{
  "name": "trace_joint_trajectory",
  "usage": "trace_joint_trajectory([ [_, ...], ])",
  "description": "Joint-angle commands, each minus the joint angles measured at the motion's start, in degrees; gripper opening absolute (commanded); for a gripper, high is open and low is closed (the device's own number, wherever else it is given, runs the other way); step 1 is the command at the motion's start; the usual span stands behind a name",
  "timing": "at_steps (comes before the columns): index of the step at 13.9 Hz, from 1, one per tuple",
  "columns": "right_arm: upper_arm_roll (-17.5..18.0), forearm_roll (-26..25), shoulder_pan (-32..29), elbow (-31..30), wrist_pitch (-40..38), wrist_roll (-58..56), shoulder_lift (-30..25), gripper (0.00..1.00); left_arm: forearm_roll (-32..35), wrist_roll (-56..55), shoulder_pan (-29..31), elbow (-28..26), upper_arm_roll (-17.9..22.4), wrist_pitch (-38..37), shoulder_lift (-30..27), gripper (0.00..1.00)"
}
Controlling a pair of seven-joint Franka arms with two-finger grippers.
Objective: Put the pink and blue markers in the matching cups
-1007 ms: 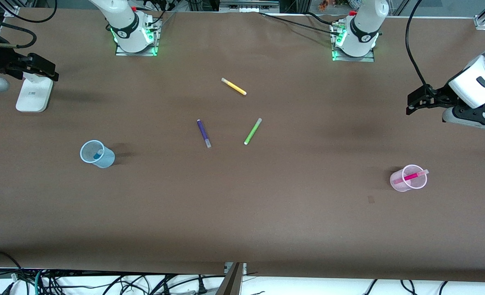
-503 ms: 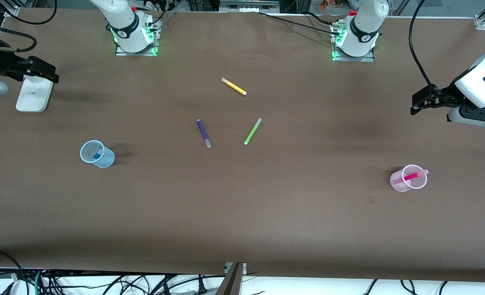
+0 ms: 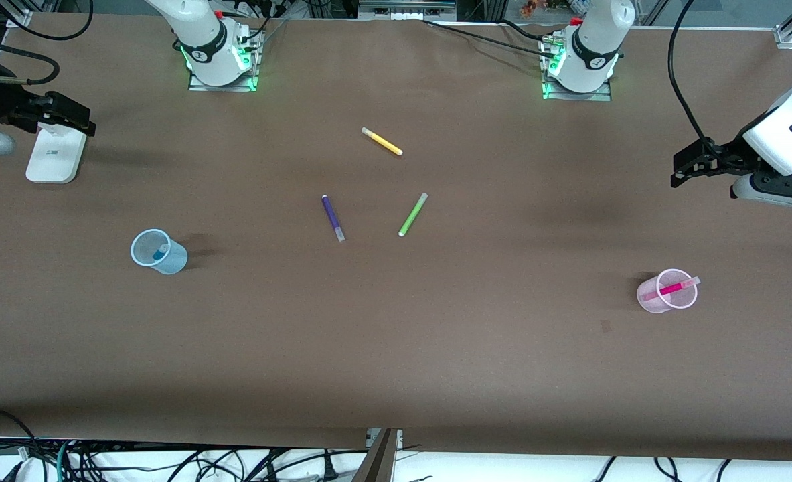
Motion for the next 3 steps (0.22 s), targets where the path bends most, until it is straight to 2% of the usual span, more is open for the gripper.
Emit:
trace_joint_trajectory([
  [1, 0.0, 0.7, -0.3, 1.6, -1.3, 0.1, 0.6, 1.00, -1.4, 1.0, -1.0, -1.4, 0.6, 0.6, -1.1, 1.00],
  [3, 0.0, 0.7, -0.3, 1.5, -1.3, 0.1, 0.6, 1.00, -1.4, 1.0, -1.0, -1.3, 0.6, 0.4, -1.2, 1.00],
])
